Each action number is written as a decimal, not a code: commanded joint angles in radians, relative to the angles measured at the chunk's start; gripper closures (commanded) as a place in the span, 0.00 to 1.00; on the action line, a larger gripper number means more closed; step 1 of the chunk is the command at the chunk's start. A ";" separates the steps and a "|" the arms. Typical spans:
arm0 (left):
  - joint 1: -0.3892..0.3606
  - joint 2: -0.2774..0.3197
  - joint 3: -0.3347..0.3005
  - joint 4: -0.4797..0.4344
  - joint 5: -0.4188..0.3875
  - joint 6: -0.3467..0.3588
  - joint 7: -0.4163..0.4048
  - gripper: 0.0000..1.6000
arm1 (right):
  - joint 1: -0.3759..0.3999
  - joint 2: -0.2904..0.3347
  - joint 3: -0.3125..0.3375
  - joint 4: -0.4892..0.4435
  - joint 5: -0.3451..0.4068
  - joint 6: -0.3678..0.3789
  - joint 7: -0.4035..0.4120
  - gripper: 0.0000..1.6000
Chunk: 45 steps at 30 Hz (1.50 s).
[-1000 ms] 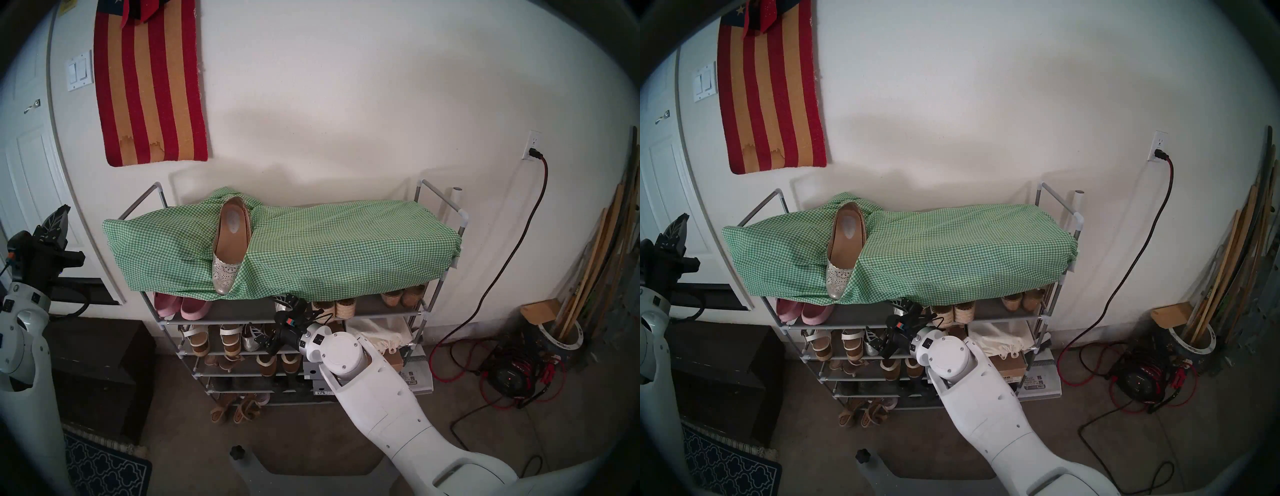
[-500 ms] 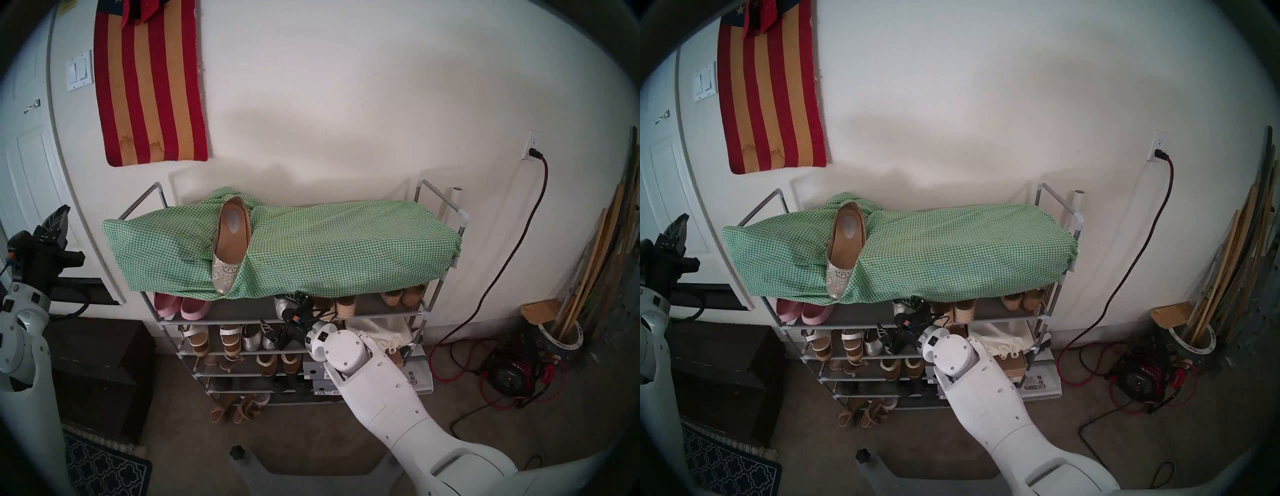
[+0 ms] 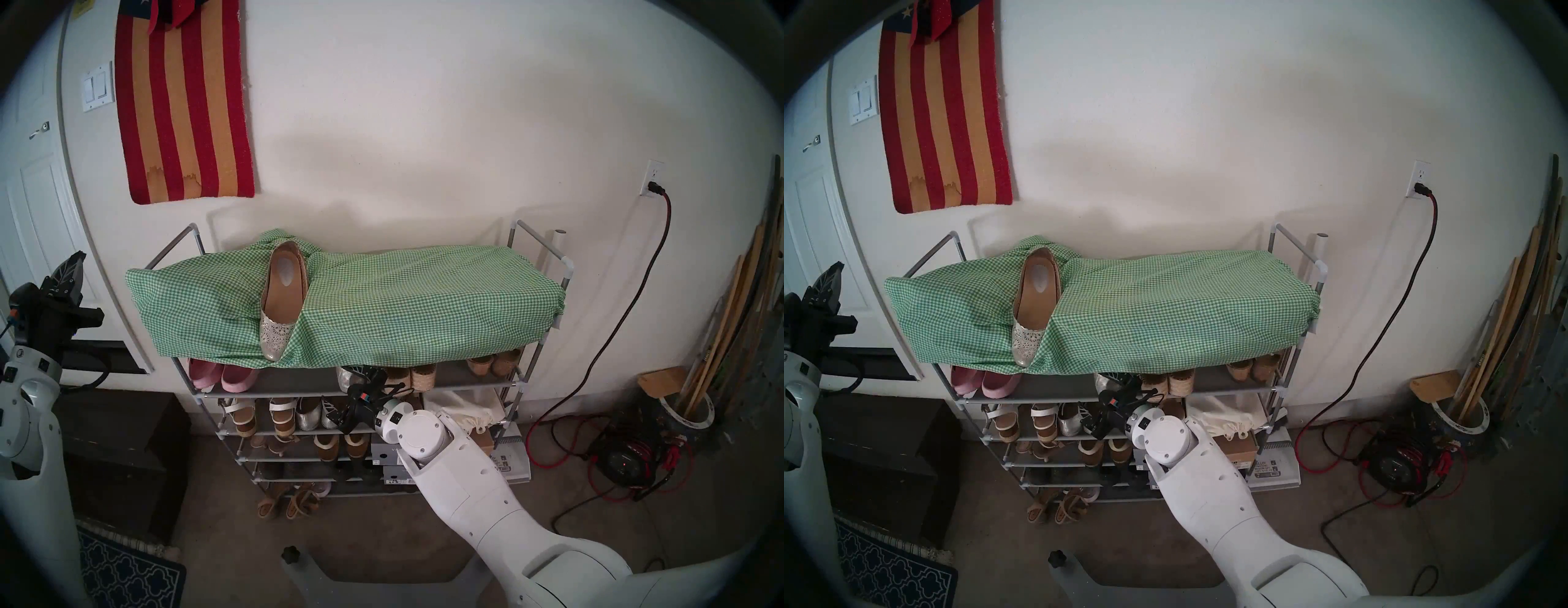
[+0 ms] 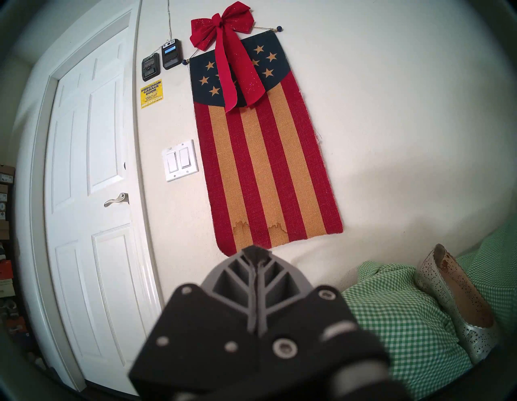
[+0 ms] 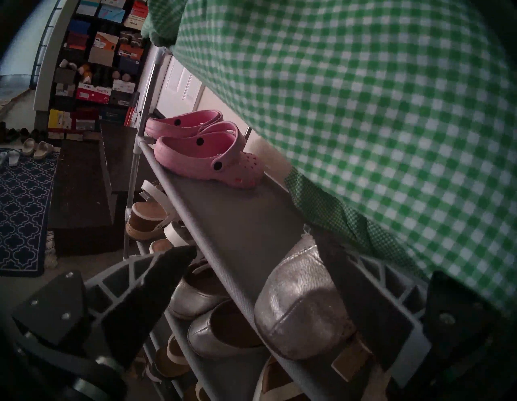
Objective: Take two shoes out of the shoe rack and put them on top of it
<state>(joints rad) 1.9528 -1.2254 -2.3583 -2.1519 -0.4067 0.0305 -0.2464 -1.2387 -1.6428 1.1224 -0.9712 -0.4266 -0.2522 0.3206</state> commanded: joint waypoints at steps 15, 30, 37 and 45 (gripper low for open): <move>-0.002 0.003 0.001 -0.006 0.002 0.001 0.001 1.00 | 0.096 -0.067 0.005 0.105 -0.011 -0.038 -0.063 0.00; -0.001 0.003 0.001 -0.006 0.002 0.002 0.002 1.00 | 0.101 -0.026 0.028 0.033 -0.018 0.016 -0.024 0.00; -0.001 0.003 0.001 -0.006 0.002 0.002 0.002 1.00 | 0.132 -0.029 0.036 0.078 -0.031 0.025 -0.034 0.00; -0.001 0.003 0.001 -0.006 0.002 0.002 0.002 1.00 | 0.173 -0.043 0.041 0.154 -0.041 0.016 -0.040 0.00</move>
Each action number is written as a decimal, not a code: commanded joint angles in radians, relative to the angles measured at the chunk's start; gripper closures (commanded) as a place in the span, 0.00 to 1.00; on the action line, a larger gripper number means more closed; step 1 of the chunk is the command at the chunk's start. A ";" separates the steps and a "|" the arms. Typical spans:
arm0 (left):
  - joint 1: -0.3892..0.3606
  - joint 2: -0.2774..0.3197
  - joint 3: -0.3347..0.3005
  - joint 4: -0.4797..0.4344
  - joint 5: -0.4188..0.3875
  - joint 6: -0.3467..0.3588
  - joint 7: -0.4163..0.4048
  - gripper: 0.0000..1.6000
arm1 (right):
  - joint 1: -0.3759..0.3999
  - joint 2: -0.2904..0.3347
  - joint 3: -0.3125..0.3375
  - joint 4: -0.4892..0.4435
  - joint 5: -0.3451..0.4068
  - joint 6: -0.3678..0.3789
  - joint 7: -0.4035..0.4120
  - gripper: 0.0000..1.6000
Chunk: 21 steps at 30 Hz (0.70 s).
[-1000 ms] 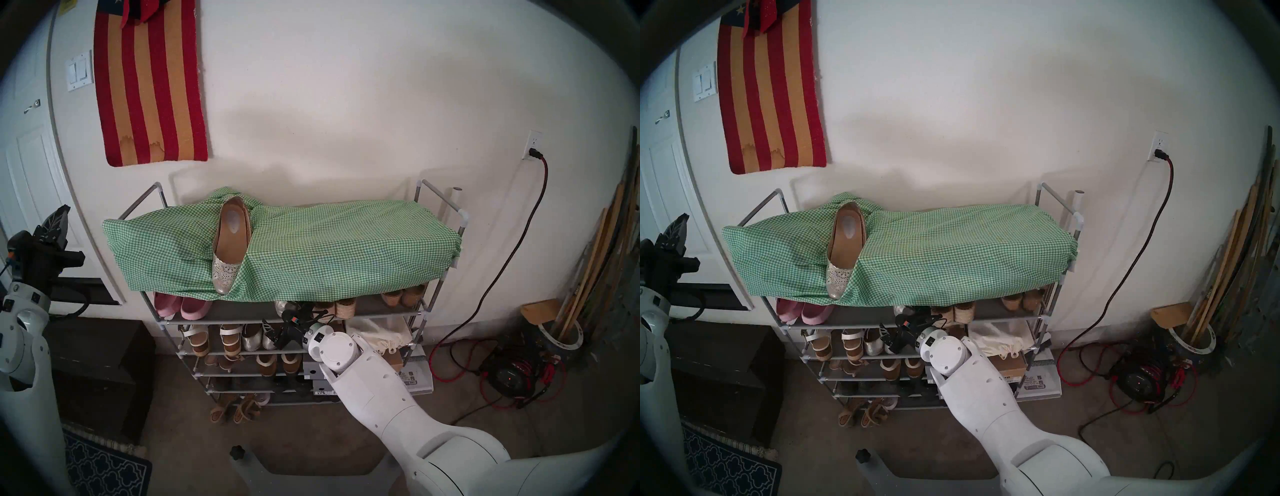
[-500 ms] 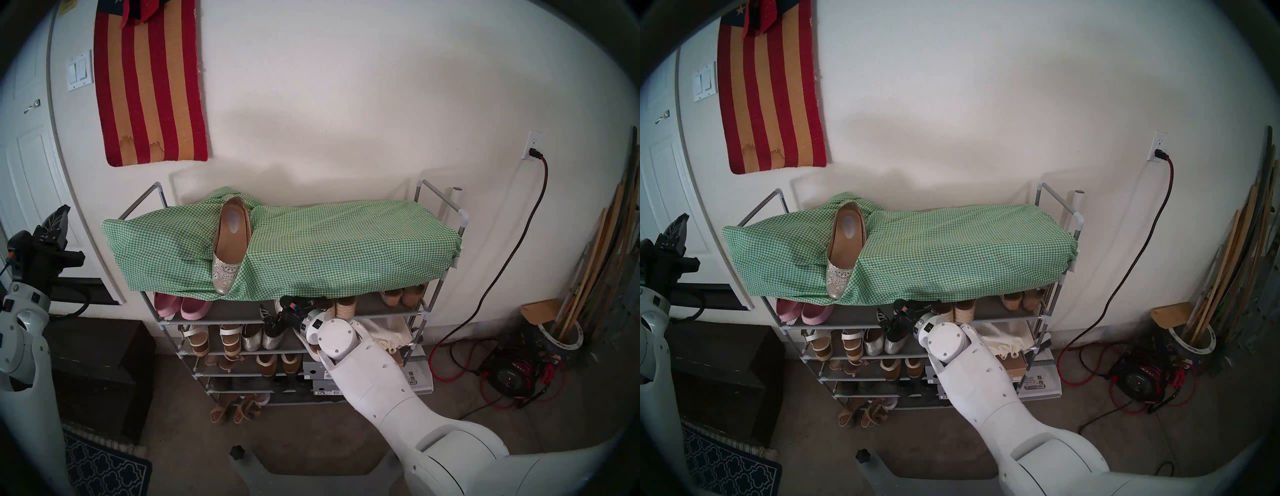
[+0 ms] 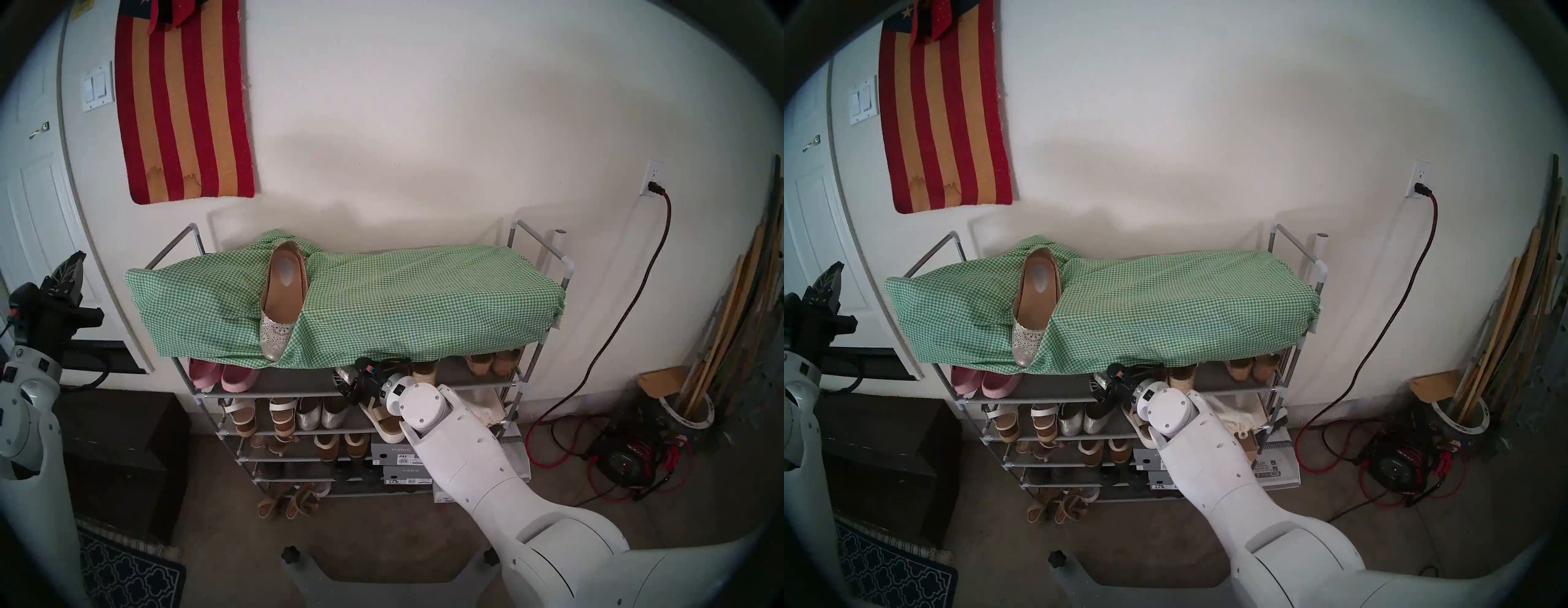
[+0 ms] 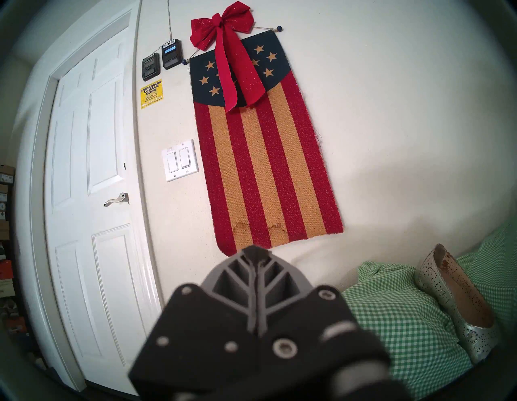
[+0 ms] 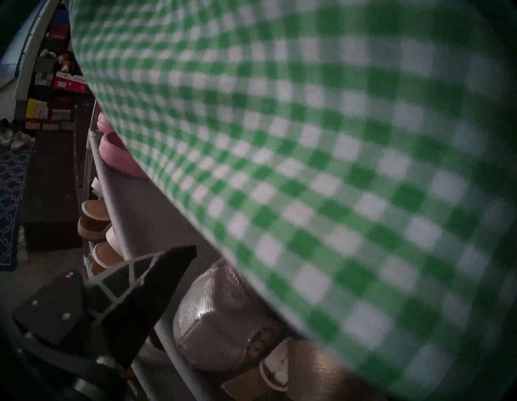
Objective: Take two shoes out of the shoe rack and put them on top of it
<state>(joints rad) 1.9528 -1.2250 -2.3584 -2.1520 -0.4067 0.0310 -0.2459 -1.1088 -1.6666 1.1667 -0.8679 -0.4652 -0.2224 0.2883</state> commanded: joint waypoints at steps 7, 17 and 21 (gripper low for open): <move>-0.001 0.002 0.001 -0.006 0.002 0.001 0.001 1.00 | 0.092 -0.038 -0.005 0.140 -0.017 -0.025 -0.010 0.00; -0.001 0.002 0.001 -0.006 0.002 0.001 0.001 1.00 | 0.160 -0.052 -0.035 0.205 -0.055 0.008 0.055 0.00; -0.001 0.002 0.001 -0.006 0.002 0.001 0.001 1.00 | 0.171 -0.052 -0.041 0.206 -0.060 0.021 0.081 0.00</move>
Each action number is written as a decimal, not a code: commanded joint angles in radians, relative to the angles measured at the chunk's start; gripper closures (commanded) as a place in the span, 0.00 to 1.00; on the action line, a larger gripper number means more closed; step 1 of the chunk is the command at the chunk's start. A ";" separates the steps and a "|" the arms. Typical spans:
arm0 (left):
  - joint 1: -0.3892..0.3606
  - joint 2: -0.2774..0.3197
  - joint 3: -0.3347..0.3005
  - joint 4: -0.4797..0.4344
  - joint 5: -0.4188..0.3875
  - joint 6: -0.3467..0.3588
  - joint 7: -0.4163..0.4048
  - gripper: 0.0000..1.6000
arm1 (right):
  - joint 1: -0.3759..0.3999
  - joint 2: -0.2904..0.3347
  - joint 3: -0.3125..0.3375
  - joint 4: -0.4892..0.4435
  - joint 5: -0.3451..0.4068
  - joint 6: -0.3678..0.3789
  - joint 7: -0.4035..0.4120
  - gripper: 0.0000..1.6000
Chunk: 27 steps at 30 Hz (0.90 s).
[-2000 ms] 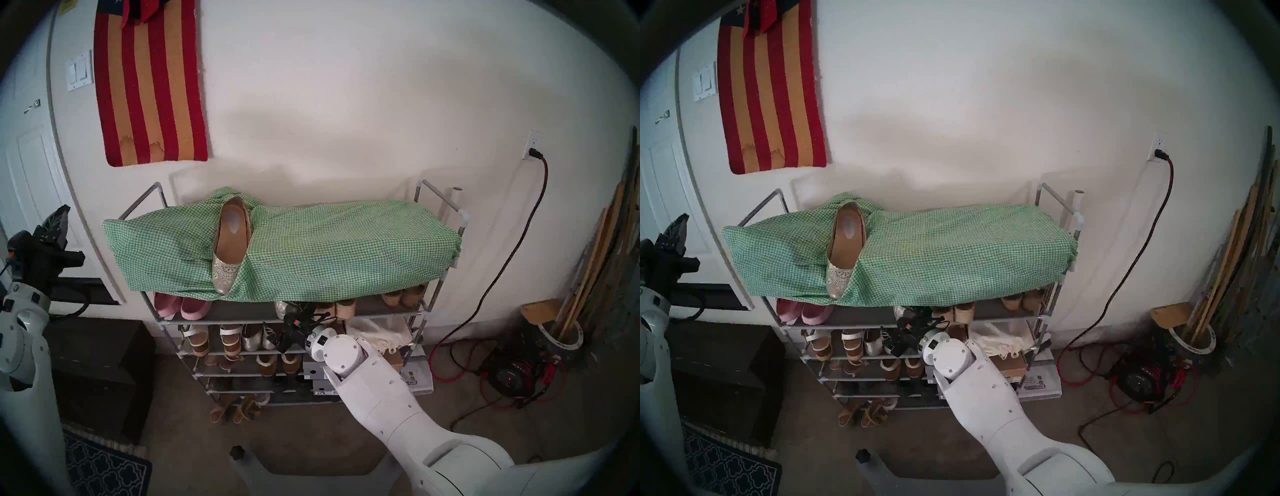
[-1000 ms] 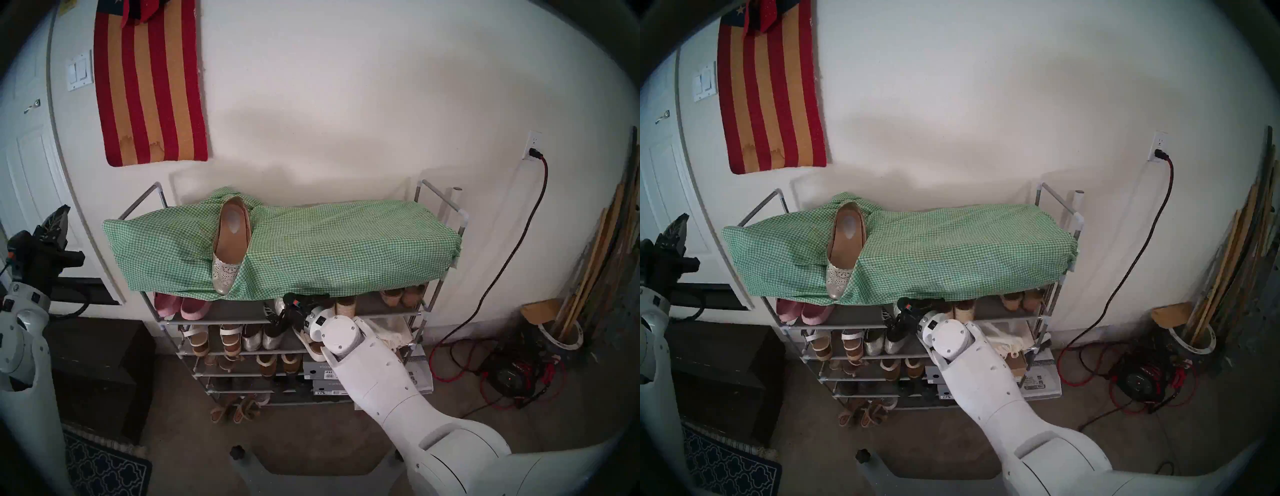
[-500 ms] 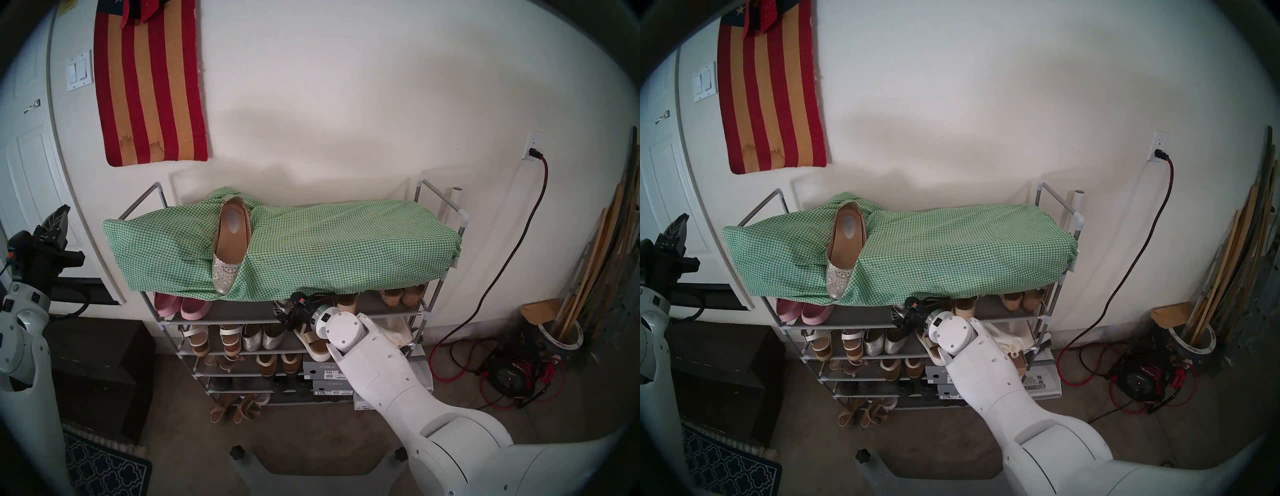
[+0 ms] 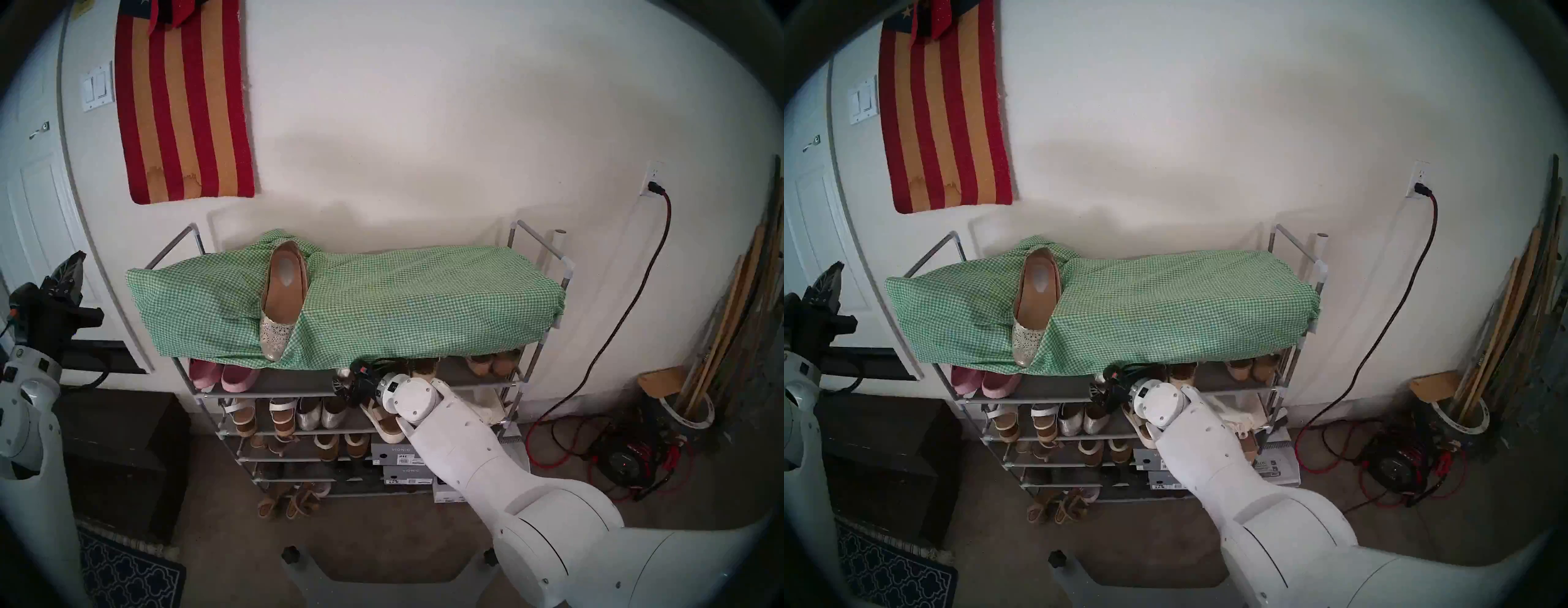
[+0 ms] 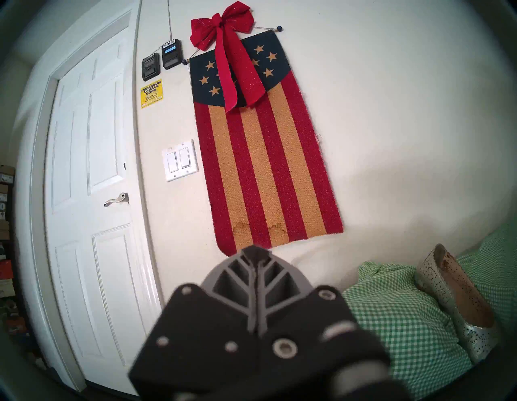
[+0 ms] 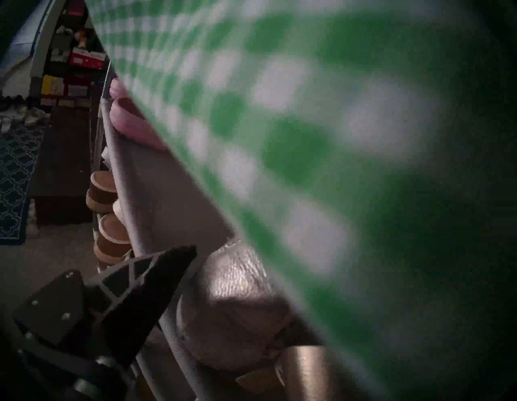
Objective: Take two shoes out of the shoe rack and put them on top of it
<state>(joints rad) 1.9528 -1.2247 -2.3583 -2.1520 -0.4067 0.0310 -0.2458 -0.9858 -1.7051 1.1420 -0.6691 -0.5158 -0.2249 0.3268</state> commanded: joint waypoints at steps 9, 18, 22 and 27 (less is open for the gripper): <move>-0.001 0.002 0.001 -0.006 0.002 0.001 0.001 1.00 | 0.042 0.034 -0.043 -0.109 -0.038 0.108 0.197 0.00; -0.001 0.002 0.001 -0.006 0.002 0.001 0.001 1.00 | 0.042 0.085 -0.061 -0.212 -0.058 0.227 0.361 0.00; -0.001 0.002 0.001 -0.006 0.002 0.001 0.001 1.00 | 0.045 0.093 -0.059 -0.227 -0.063 0.252 0.411 0.00; -0.001 0.002 0.001 -0.006 0.002 0.001 0.002 1.00 | 0.050 0.075 -0.053 -0.185 -0.055 0.229 0.417 0.00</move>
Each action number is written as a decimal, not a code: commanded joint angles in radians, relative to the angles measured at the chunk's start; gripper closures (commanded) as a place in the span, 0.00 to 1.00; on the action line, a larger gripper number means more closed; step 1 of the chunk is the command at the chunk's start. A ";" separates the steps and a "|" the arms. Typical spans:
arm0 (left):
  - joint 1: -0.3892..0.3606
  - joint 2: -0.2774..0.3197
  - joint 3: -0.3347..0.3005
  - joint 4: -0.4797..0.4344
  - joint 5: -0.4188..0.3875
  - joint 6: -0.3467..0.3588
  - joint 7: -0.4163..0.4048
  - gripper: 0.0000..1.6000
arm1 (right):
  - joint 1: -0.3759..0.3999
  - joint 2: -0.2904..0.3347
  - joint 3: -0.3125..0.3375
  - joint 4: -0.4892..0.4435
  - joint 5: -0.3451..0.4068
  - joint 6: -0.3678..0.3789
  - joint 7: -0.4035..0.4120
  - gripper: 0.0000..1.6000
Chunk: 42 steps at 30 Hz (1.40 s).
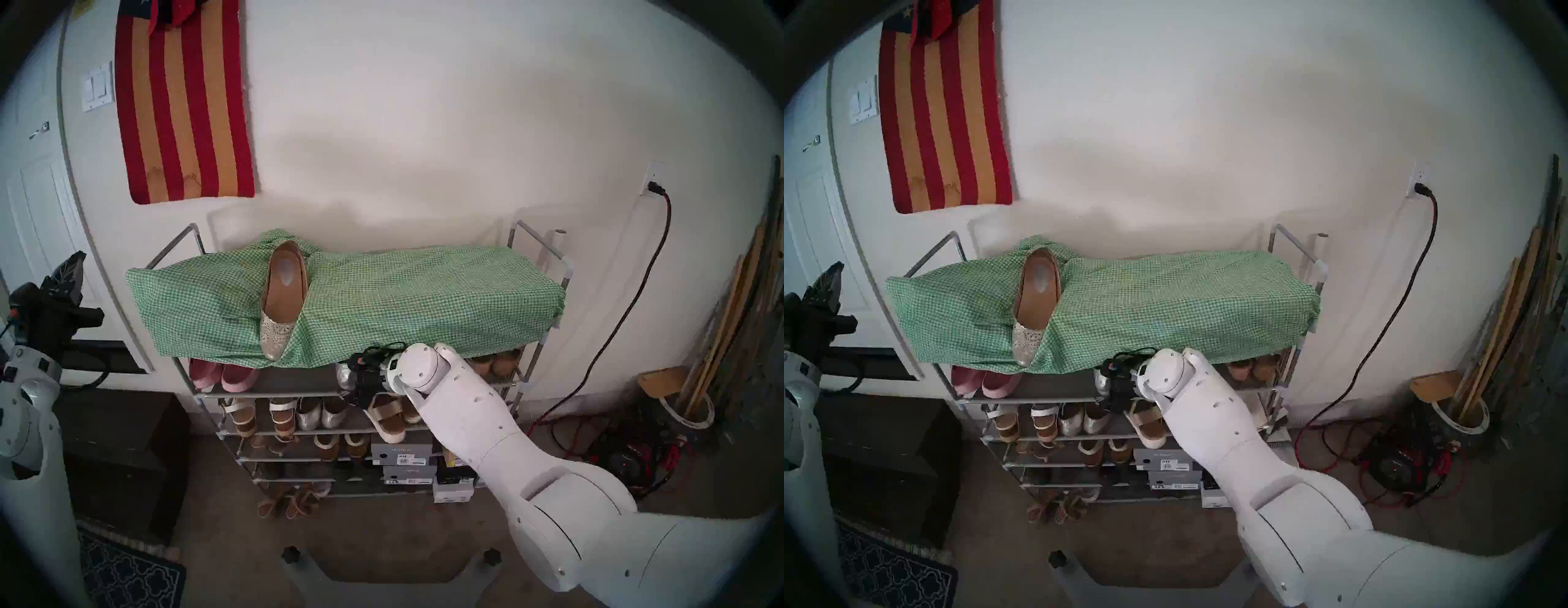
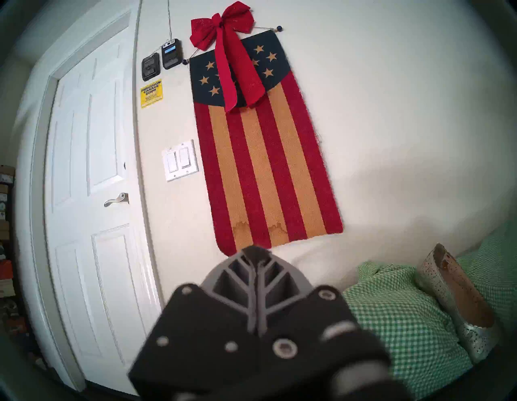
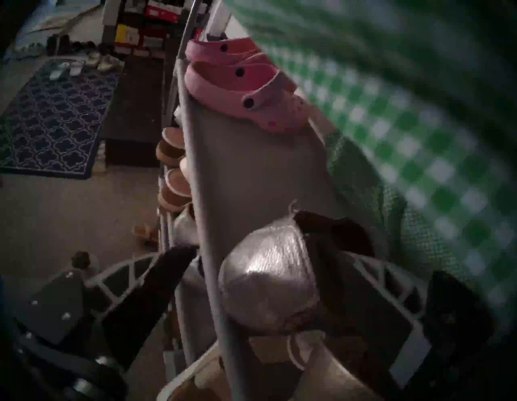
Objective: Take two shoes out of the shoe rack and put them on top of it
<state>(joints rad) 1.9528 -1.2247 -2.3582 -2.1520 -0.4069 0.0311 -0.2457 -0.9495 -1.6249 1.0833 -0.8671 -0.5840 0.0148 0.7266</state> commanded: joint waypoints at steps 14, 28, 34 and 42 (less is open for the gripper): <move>-0.001 0.002 0.001 -0.006 0.002 0.001 0.001 1.00 | 0.069 -0.102 0.001 0.212 0.021 -0.103 -0.081 0.00; -0.001 0.002 0.001 -0.006 0.002 0.001 0.001 1.00 | 0.170 -0.147 -0.007 0.352 0.029 -0.117 -0.029 1.00; -0.001 0.002 0.001 -0.006 0.002 0.001 0.001 1.00 | 0.165 -0.136 0.012 0.314 0.048 -0.111 -0.011 1.00; -0.001 0.002 0.001 -0.006 0.002 0.001 0.001 1.00 | 0.153 -0.119 0.046 0.225 0.079 -0.123 0.024 1.00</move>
<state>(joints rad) 1.9528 -1.2246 -2.3583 -2.1521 -0.4068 0.0313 -0.2456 -0.7839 -1.7474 1.0941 -0.5429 -0.5571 -0.0937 0.6990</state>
